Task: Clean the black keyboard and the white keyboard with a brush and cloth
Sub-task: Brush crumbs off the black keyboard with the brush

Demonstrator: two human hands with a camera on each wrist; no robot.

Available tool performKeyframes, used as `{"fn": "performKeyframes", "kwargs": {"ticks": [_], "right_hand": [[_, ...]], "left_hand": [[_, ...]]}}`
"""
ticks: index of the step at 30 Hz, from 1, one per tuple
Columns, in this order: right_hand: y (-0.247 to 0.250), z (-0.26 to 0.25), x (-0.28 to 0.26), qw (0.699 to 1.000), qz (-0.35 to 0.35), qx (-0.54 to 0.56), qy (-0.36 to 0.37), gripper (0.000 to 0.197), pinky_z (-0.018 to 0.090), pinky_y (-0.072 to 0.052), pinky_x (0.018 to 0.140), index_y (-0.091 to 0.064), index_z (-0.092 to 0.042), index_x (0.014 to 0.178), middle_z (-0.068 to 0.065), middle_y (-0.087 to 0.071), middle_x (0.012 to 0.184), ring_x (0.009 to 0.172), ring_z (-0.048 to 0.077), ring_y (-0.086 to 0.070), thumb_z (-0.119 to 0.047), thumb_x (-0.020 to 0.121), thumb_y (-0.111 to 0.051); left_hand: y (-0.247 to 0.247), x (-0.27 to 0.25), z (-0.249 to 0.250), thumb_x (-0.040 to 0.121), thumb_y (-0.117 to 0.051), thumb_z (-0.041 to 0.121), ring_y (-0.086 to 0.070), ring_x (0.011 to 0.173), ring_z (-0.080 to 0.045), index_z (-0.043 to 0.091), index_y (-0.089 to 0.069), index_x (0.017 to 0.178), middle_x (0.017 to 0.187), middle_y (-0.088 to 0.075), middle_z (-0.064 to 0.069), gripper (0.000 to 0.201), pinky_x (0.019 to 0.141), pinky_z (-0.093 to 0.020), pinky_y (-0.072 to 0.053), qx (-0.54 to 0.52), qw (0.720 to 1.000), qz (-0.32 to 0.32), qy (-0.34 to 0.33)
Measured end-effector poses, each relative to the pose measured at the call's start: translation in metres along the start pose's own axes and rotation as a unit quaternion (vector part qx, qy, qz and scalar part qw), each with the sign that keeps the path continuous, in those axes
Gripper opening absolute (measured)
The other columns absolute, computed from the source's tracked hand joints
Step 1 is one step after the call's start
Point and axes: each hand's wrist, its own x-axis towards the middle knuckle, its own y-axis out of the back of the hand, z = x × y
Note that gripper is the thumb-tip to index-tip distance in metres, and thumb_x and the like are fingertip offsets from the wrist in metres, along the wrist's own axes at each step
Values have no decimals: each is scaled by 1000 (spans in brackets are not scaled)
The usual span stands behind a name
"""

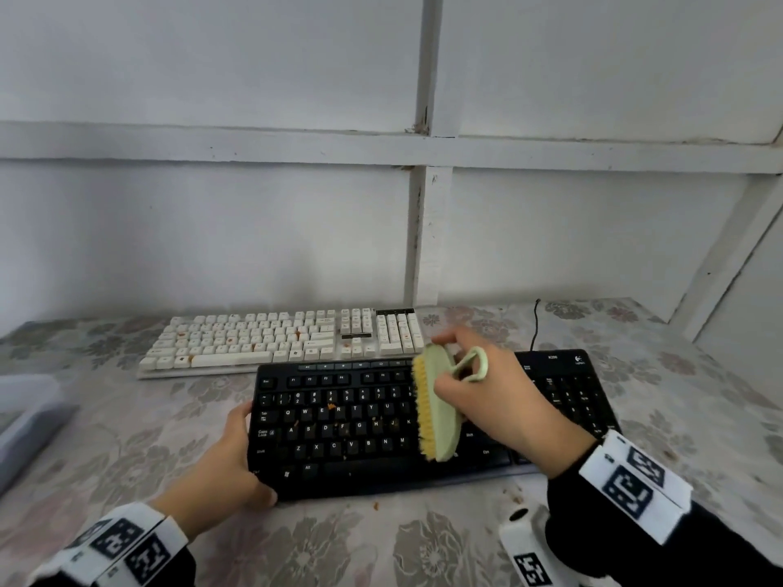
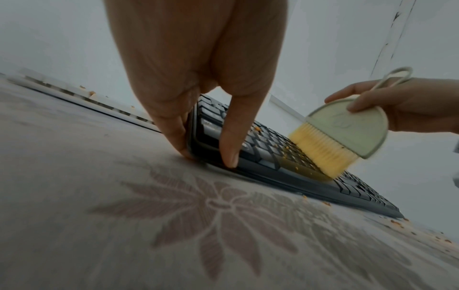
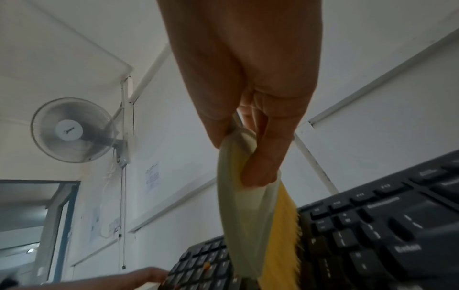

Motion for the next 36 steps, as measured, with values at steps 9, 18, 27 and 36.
{"fn": "performKeyframes", "kwargs": {"ticks": [9,18,27,36], "right_hand": [[3,10,-30,997,-71,18,-40,32,26,-38,50,-60,-34,98,10,-62,75,57,12,-44,-9,80,-56],[-1,7,-12,1000,-17,10,-21,35,33,-46,49,-55,-31,109,6,-60,74,53,15,-48,-8,83,-54],[10,0,-23,998,-54,25,-29,34,33,-44,55,-63,-37,93,8,-65,79,61,17,-50,-8,77,-58],[-14,-3,5,1000,2,17,3,32,17,-41,46,-54,-29,110,7,-64,81,53,8,-49,-10,85,-54]], "left_hand": [[1,2,-3,61,-68,-10,-61,89,-22,31,-6,140,101,-63,-8,108,73,-32,-52,0,1000,0,-1],[2,1,-1,60,-69,-10,-61,91,-23,31,-7,140,101,-62,-8,109,76,-34,-51,-2,1000,-2,5],[2,3,-4,62,-70,-8,-61,90,-19,33,-5,139,101,-63,-4,109,74,-29,-50,8,1000,-3,0],[1,0,0,64,-68,-8,-61,88,-17,32,-4,140,98,-62,-3,107,69,-25,-47,14,1000,-4,-3]]}}
